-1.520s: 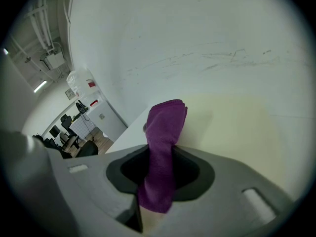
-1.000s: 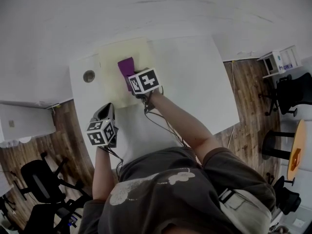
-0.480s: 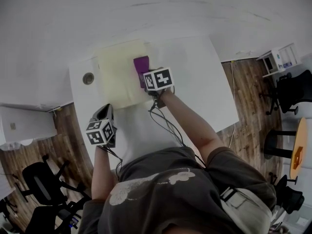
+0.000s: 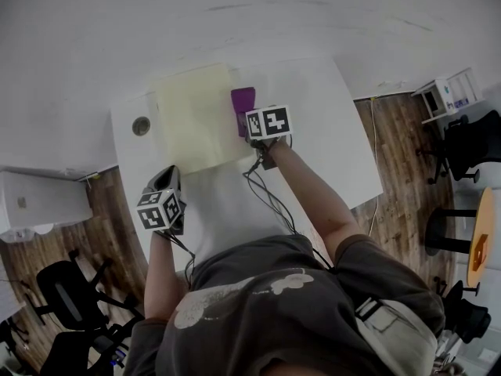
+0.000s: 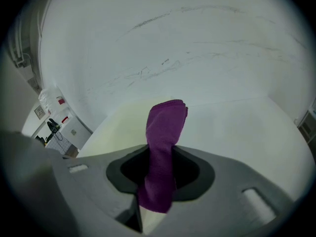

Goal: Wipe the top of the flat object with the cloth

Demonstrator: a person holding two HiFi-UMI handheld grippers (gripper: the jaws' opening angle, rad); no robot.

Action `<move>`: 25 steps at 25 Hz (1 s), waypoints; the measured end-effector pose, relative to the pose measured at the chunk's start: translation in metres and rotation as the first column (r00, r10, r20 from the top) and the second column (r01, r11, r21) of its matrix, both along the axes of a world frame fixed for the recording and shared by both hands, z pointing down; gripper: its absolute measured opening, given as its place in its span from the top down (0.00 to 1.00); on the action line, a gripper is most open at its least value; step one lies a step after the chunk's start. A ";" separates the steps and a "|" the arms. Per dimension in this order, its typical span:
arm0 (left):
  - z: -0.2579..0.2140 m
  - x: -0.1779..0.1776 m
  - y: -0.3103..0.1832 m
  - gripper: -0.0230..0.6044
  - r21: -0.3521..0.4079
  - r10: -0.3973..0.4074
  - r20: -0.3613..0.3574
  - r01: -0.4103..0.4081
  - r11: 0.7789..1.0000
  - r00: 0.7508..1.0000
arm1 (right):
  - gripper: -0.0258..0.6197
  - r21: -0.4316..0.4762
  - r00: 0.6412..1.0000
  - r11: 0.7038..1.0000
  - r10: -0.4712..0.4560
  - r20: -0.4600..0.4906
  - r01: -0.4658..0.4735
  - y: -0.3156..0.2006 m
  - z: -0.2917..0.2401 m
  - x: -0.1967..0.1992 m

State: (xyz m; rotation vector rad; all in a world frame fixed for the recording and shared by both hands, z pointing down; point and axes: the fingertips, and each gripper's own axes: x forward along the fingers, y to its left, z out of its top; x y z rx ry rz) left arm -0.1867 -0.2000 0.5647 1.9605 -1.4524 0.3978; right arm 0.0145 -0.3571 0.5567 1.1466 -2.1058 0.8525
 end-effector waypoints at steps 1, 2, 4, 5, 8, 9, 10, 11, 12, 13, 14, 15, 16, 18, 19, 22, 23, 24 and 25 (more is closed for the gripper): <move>0.000 0.000 0.000 0.97 0.000 -0.001 0.000 0.001 1.000 1.000 | 0.77 0.000 1.000 1.000 0.005 -0.004 -0.005 0.000 0.000 0.003; 0.001 0.000 0.000 0.97 0.000 -0.002 0.000 0.002 1.000 1.000 | 0.77 0.000 1.000 1.000 0.011 -0.007 -0.011 0.000 0.000 0.006; 0.001 0.001 0.000 0.97 -0.001 -0.001 0.004 0.001 1.000 1.000 | 0.77 -0.004 1.000 1.000 0.021 -0.011 -0.021 0.000 0.001 0.010; 0.001 0.001 0.000 0.97 -0.002 0.000 0.006 0.000 1.000 1.000 | 0.77 -0.007 1.000 1.000 0.024 -0.009 -0.024 0.001 0.000 0.011; 0.000 0.002 0.001 0.97 0.001 0.008 0.004 -0.008 1.000 1.000 | 0.78 0.000 1.000 1.000 0.015 0.018 -0.015 0.004 -0.007 0.006; 0.000 0.002 0.000 0.97 0.005 0.012 -0.002 -0.012 1.000 1.000 | 0.78 0.006 0.999 1.000 0.004 0.032 -0.004 0.005 -0.012 0.000; -0.001 0.001 0.000 0.97 0.009 0.014 -0.011 -0.014 1.000 1.000 | 0.78 0.012 0.999 1.000 -0.013 0.047 0.013 0.009 -0.016 -0.008; -0.001 0.001 0.000 0.97 0.013 0.014 -0.021 -0.013 1.000 1.000 | 0.78 0.016 0.998 0.999 -0.036 0.060 0.035 0.013 -0.021 -0.018; -0.002 0.000 0.000 0.97 0.015 0.011 -0.030 -0.011 1.000 0.999 | 0.78 0.020 0.995 0.998 -0.064 0.072 0.062 0.019 -0.025 -0.029; -0.002 0.000 0.000 0.97 0.017 0.009 -0.033 -0.009 1.000 0.999 | 0.78 0.026 0.992 0.995 -0.095 0.081 0.093 0.025 -0.029 -0.042; -0.003 0.000 0.001 0.97 0.018 0.009 -0.032 -0.009 1.000 0.999 | 0.78 0.031 0.988 0.991 -0.129 0.087 0.127 0.032 -0.032 -0.055; -0.003 0.000 0.001 0.97 0.019 0.012 -0.026 -0.012 1.000 1.000 | 0.78 0.033 0.982 0.986 -0.165 0.089 0.162 0.040 -0.033 -0.067; -0.003 0.000 0.001 0.97 0.022 0.016 -0.021 -0.016 1.000 1.000 | 0.77 0.032 0.976 0.980 -0.199 0.089 0.197 0.048 -0.033 -0.080; -0.007 -0.001 0.000 0.97 0.040 0.024 -0.019 -0.023 0.999 1.000 | 0.78 0.028 0.961 0.965 -0.262 0.084 0.261 0.062 -0.032 -0.103; -0.010 -0.002 -0.001 0.97 0.057 0.022 -0.024 -0.021 0.998 0.999 | 0.78 0.027 0.953 0.957 -0.291 0.081 0.289 0.069 -0.031 -0.113; -0.024 -0.012 -0.001 0.97 0.099 -0.007 -0.034 0.010 0.995 0.999 | 0.78 0.023 0.928 0.931 -0.365 0.077 0.364 0.090 -0.030 -0.142; -0.026 -0.016 0.000 0.97 0.104 -0.019 -0.032 0.022 0.994 0.999 | 0.78 0.021 0.919 0.922 -0.386 0.078 0.385 0.097 -0.029 -0.152; -0.028 -0.020 0.001 0.97 0.106 -0.029 -0.028 0.032 0.994 0.999 | 0.78 0.017 0.911 0.915 -0.404 0.080 0.404 0.103 -0.028 -0.160; -0.029 -0.024 0.002 0.97 0.107 -0.039 -0.025 0.041 0.993 0.999 | 0.78 0.012 0.904 0.907 -0.420 0.082 0.421 0.109 -0.026 -0.169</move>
